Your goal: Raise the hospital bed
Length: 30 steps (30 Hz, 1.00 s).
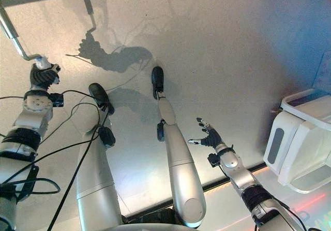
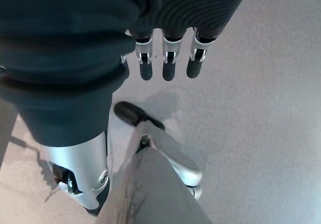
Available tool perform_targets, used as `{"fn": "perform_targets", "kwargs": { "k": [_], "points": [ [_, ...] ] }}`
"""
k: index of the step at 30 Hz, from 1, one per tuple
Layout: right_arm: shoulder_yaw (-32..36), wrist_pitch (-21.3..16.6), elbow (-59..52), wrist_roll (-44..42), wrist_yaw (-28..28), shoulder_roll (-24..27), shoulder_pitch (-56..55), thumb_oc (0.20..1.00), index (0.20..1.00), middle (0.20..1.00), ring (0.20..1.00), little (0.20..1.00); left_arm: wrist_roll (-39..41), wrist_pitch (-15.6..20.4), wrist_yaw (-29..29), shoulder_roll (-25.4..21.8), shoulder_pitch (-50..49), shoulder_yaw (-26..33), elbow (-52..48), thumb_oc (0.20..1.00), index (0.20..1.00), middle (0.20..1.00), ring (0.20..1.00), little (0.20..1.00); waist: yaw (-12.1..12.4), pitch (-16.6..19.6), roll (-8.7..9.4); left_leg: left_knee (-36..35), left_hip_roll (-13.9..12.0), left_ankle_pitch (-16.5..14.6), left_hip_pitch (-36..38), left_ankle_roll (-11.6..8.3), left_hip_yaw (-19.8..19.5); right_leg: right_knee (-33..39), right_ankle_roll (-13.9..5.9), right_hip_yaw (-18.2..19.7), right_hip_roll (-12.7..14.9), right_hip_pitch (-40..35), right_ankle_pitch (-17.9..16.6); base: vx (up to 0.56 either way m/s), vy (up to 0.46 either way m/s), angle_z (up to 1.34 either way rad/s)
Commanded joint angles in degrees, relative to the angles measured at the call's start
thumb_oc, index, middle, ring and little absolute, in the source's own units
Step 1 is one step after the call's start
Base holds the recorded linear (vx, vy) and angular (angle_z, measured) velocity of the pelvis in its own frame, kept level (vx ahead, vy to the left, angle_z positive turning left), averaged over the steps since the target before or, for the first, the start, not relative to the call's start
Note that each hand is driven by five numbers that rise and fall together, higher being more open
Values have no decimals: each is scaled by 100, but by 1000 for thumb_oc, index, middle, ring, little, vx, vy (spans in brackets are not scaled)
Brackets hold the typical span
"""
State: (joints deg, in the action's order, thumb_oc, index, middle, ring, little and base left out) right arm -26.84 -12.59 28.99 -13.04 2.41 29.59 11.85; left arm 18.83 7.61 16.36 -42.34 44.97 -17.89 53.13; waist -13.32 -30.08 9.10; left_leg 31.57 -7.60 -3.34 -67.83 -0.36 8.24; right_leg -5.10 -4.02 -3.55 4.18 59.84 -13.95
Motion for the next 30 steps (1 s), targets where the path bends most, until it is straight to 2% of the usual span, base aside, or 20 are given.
{"fn": "perform_targets", "kwargs": {
  "k": [1, 3, 4, 5, 7, 9, 10, 12, 13, 16, 18, 20, 21, 25, 26, 28, 29, 30],
  "points": [
    [-114, -42, -270, -92, 17, 20, -102, 1000, 1000, 1000, 1000, 1000, -550, -39, -100, -157, 324, -497, -665, 200, 200, 200, 200, 200, -35, 29, 500, -225, 219, -259, 607, -74, 256, -320, -575, 63, 181, -106, 325, 0, 0, 0],
    [-109, -29, -264, -63, 23, 31, -92, 1000, 1000, 1000, 1000, 1000, -541, 18, -147, -111, 281, -587, -979, 200, 200, 200, 200, 200, -32, 29, 484, -239, 230, -255, 615, -72, 265, -323, -579, 73, 179, -98, 321, -2, -5, 2],
    [-99, 0, -225, 12, 43, 51, -48, 1000, 1000, 1000, 1000, 1000, -428, 131, -230, -64, 143, -696, -1556, 200, 200, 200, 200, 200, -24, 29, 449, -278, 244, -232, 643, -73, 289, -324, -581, 80, 184, -97, 315, -6, -7, 4],
    [-99, 0, -225, 12, 43, 51, -48, 1000, 1000, 1000, 1000, 1000, -428, 131, -230, -64, 143, -696, -1557, 200, 200, 200, 200, 200, -25, 29, 450, -279, 244, -232, 643, -73, 289, -324, -581, 81, 184, -97, 315, -8, -22, 4],
    [-4, 23, -237, 170, 68, 122, -88, 1000, 1000, 1000, 1000, 1000, -26, 433, -414, -228, -227, -798, -2784, 200, 200, 200, 200, 200, 18, 29, 319, -348, 295, -194, 715, -74, 296, -366, -571, 72, 182, -105, 338, -2, -40, 2],
    [32, 25, -225, 211, 84, 147, -120, 1000, 1000, 1000, 1000, 1000, 134, 501, -486, -334, -410, -761, -3160, 200, 200, 200, 200, 200, 32, 29, 271, -397, 319, -170, 760, -79, 299, -373, -570, 47, 186, -134, 345, -3, -46, -1],
    [103, 41, -179, 281, 95, 182, -164, 1000, 1000, 1000, 1000, 1000, 388, 633, -574, -491, -668, -678, -3802, 200, 200, 200, 200, 200, 80, 29, 181, -442, 348, -139, 801, -81, 270, -387, -571, 28, 204, -176, 358, -3, -48, -3],
    [128, 44, -152, 302, 99, 187, -194, 1000, 1000, 1000, 1000, 1000, 561, 695, -647, -567, -857, -616, -4092, 200, 200, 200, 200, 200, 98, 29, 134, -499, 366, -110, 849, -86, 264, -393, -569, 18, 208, -200, 366, -13, -43, -2],
    [233, 63, -87, 368, 86, 198, -248, 1000, 1000, 1000, 1000, 1000, 753, 799, -744, -800, -1121, -451, -4656, 200, 200, 200, 200, 200, 167, 29, 47, -636, 391, -52, 955, -102, 246, -407, -574, -21, 219, -270, 389, -19, -47, -1],
    [307, 71, -40, 399, 68, 219, -322, 1000, 1000, 1000, 1000, 1000, 1007, 896, -892, -1006, -1461, -246, -5186, 200, 200, 200, 200, 200, 222, 29, -21, -755, 422, 11, 1065, -114, 222, -427, -565, -74, 236, -356, 418, -24, -69, 0],
    [422, 63, 58, 420, 35, 217, -431, 1000, 1000, 1000, 1000, 1000, 1363, 1022, -1107, -1319, -1989, 73, -5840, 200, 200, 200, 200, 200, 349, 29, -147, -933, 473, 116, 1220, -134, 183, -515, -549, -155, 263, -459, 478, -30, -73, 5],
    [465, 59, 158, 426, 28, 206, -454, 1000, 1000, 1000, 1000, 1000, 1409, 1035, -1173, -1413, -2160, 188, -5990, 200, 200, 200, 200, 200, 388, 29, -192, -988, 490, 162, 1273, -146, 158, -544, -540, -184, 275, -496, 502, -23, -80, 11],
    [564, 54, 253, 441, 21, 186, -506, 1000, 1000, 1000, 1000, 1000, 1535, 1101, -1280, -1555, -2562, 516, -6225, 200, 200, 200, 200, 200, 480, 29, -283, -1095, 521, 238, 1371, -160, 106, -617, -526, -266, 316, -564, 549, -19, -87, 9],
    [694, 20, 367, 440, 14, 195, -594, 1000, 1000, 1000, 1000, 1000, 1645, 1099, -1423, -1654, -3250, 994, -6467, 200, 200, 200, 200, 200, 595, 29, -409, -1268, 560, 336, 1570, -180, 31, -704, -513, -354, 369, -704, 622, -7, -56, 19],
    [804, 11, 448, 428, -2, 173, -663, 1000, 1000, 1000, 1000, 1000, 1636, 1105, -1467, -1721, -3650, 1334, -6515, 200, 200, 200, 200, 200, 689, 29, -505, -1323, 585, 368, 1665, -184, 1, -784, -518, -408, 417, -779, 661, 3, -20, 14],
    [789, 10, 449, 428, -2, 174, -658, 1000, 1000, 1000, 1000, 1000, 1636, 1100, -1469, -1721, -3688, 1367, -6531, 200, 200, 200, 200, 200, 674, 29, -500, -1325, 586, 369, 1669, -184, -2, -784, -519, -411, 419, -784, 663, 3, -20, 15],
    [874, 1, 515, 456, -22, 162, -746, 1000, 1000, 1000, 1000, 1000, 1611, 1078, -1512, -1759, -4161, 1663, -6493, 200, 200, 200, 200, 200, 788, 29, -605, -1398, 645, 422, 1766, -181, -56, -813, -531, -498, 491, -911, 692, 3, -21, 10],
    [872, 1, 515, 456, -22, 162, -745, 1000, 1000, 1000, 1000, 1000, 1611, 1078, -1512, -1759, -4167, 1669, -6495, 200, 200, 200, 200, 200, 785, 29, -604, -1399, 645, 423, 1767, -181, -57, -813, -531, -498, 492, -912, 692, 3, -21, 8]
  ]
}}
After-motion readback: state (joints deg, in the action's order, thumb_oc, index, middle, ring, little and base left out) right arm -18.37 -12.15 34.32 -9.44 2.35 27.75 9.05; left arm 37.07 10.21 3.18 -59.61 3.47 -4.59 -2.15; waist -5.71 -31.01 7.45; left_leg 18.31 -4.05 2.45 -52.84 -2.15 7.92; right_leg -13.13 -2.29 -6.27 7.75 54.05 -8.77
